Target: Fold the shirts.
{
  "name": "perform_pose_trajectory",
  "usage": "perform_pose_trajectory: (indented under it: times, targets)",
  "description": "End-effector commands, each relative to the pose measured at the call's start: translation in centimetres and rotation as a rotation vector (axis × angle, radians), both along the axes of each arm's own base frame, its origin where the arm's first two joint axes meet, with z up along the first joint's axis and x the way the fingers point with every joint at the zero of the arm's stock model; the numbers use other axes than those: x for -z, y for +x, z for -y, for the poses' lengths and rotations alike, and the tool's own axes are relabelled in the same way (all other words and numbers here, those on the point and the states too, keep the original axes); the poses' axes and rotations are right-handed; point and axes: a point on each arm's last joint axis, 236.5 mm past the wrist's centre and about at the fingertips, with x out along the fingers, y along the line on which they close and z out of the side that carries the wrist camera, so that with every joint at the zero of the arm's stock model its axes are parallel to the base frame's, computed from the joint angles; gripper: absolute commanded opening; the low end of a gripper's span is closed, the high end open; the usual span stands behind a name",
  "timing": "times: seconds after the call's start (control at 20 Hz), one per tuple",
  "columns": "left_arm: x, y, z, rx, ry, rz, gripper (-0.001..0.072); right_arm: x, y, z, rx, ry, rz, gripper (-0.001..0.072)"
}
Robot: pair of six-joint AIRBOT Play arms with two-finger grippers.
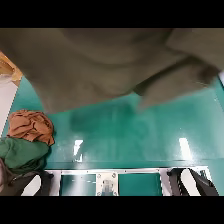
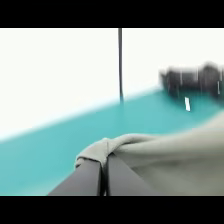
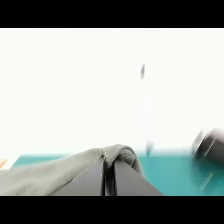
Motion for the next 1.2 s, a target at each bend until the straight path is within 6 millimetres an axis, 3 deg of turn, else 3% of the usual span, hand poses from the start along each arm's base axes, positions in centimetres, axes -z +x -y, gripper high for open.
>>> perform_pose_trajectory:
  times: [0.0,0.05,0.15,0.25,0.4,0.55,0.7,0.85,1.0,1.15]
  targets:
    - [-4.2,-5.4,1.0,-0.011,0.03,0.155,0.0025,-6.6,-6.1,-0.5,0.183,-0.142,0.209,0.0023]
    - [-3.6,-5.3,1.1,-0.006,0.033,0.128,0.0025,-6.4,-6.0,-0.1,0.201,-0.15,0.2,0.0023]
    - [-1.5,-3.3,0.7,-0.002,0.02,0.05,0.0025,-4.8,-4.7,1.2,0.215,-0.132,0.149,0.0023]
    - [2.2,0.1,-0.1,-0.003,-0.02,-0.058,0.0025,-1.2,-2.0,3.2,0.205,-0.066,0.053,0.0023]
    - [10.2,7.2,-0.1,0.075,-0.116,-0.263,0.0025,7.9,4.3,6.7,0.134,0.075,-0.147,0.0023]
    - [20.3,14.6,0.3,0.147,-0.22,-0.483,0.0025,19.5,11.1,9.0,0.065,0.204,-0.353,0.0023]
    - [31.8,21.2,1.7,0.163,-0.236,-0.692,0.0025,30.4,17.5,9.3,0.036,0.271,-0.534,0.0023]
    - [41.9,26.0,3.2,0.119,-0.241,-0.82,0.0025,40.1,23.0,9.1,0.033,0.323,-0.691,0.0023]
    - [47.9,29.4,2.0,0.014,-0.299,-0.856,0.0025,47.8,26.6,9.7,0.025,0.368,-0.819,0.0023]
    - [50.4,30.6,1.2,-0.033,-0.307,-0.858,0.0025,51.8,28.6,10.0,-0.005,0.389,-0.887,0.0023]
